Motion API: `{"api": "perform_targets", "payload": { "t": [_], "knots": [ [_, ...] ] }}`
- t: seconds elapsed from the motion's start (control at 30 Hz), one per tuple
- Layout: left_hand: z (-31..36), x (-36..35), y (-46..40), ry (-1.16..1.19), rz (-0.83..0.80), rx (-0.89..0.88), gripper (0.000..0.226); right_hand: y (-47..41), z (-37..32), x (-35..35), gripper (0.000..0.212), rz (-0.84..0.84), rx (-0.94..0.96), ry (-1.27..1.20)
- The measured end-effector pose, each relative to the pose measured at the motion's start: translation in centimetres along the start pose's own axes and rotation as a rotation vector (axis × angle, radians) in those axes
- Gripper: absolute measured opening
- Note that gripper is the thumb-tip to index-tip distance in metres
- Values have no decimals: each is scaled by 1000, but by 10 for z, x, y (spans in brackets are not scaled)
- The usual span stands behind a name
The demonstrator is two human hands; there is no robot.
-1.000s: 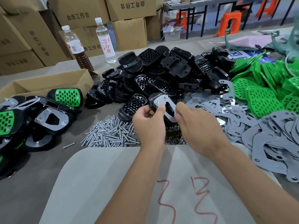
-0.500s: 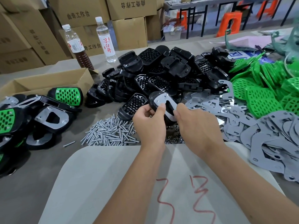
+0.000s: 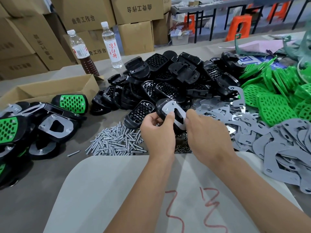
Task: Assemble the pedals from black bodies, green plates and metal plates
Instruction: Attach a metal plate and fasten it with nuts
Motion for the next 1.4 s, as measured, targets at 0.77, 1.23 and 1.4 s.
{"api": "perform_targets", "payload": {
  "t": [0.77,1.23,1.4],
  "knots": [
    [-2,-8,2,-59,-5,-50,13,4,11,3,61,57,-276,-110],
    [39,85,-21,-64,85,90,26,-19,-63,-18,45,-224,-45,-1032],
    [85,156,-30,-303,261,-91,22,-52,-153,-31,60,-419,2,-1367]
  ]
}}
Point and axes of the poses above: each hand's wrist, its own y-axis away from the middle knuckle, its own x-axis out of the back of the hand, z = x × y, the point moved 4 cm from there along -y, towards the middle knuckle, and after that the axes turned 7 degrees about -z, right-handed, at the moved point
